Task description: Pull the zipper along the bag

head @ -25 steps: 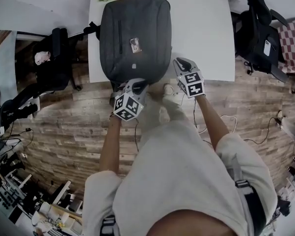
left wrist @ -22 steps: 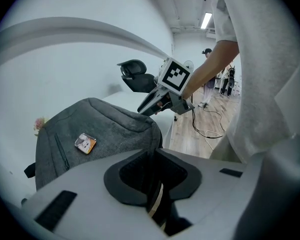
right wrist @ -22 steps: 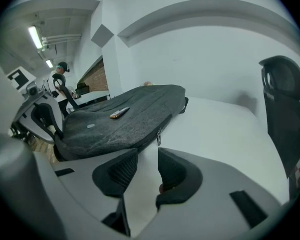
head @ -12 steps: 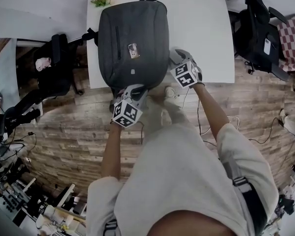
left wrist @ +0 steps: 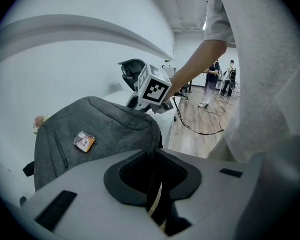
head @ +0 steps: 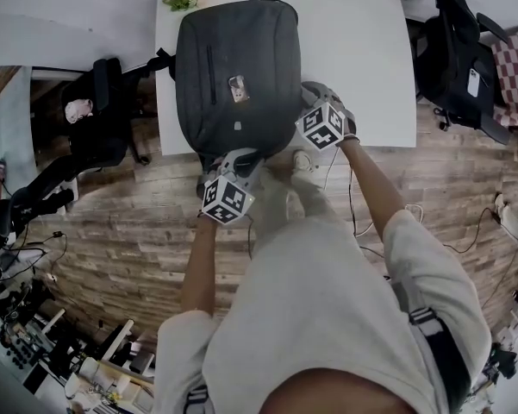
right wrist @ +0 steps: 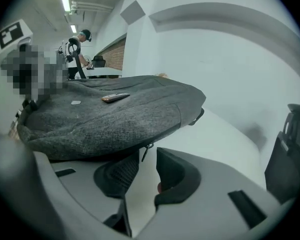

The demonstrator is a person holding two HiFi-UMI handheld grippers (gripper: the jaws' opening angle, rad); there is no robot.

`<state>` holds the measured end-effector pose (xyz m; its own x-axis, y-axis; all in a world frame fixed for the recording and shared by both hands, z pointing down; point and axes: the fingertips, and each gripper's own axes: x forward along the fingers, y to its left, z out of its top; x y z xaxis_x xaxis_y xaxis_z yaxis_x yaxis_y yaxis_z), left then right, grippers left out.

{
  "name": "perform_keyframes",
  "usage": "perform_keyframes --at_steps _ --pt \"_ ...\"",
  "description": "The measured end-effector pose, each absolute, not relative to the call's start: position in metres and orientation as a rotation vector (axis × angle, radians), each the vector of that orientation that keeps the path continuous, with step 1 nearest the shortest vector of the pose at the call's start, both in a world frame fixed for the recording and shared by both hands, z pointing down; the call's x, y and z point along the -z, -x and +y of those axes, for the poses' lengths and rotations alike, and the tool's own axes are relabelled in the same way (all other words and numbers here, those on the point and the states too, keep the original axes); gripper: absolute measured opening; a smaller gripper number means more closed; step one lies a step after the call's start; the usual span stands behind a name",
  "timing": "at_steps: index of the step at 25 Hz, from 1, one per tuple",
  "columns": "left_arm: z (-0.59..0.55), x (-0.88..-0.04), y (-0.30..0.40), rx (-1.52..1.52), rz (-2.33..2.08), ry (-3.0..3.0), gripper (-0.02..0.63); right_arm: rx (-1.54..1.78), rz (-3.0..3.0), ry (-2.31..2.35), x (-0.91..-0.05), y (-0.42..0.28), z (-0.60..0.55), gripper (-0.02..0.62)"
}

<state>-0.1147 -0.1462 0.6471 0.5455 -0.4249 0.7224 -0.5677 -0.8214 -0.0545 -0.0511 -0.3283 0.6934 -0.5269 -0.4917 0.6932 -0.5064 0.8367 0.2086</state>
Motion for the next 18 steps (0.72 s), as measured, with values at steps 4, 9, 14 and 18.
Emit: perform_keyframes --at_steps 4,9,14,18 --pt "-0.146 -0.646 0.114 -1.125 -0.842 -2.596 0.066 -0.027 -2.223 -0.720 -0.691 0.050 -0.334 0.056" --pt "-0.146 -0.647 0.114 -1.133 -0.849 -2.594 0.067 -0.044 -2.213 -0.691 -0.689 0.048 -0.328 0.020" --pt "-0.146 -0.649 0.113 -1.134 -0.847 -2.572 0.067 -0.073 -2.176 -0.690 -0.694 0.042 -0.321 0.018" --pt "-0.149 -0.649 0.112 -1.116 -0.859 -2.554 0.067 -0.090 -2.159 -0.702 -0.694 0.038 -0.317 0.018"
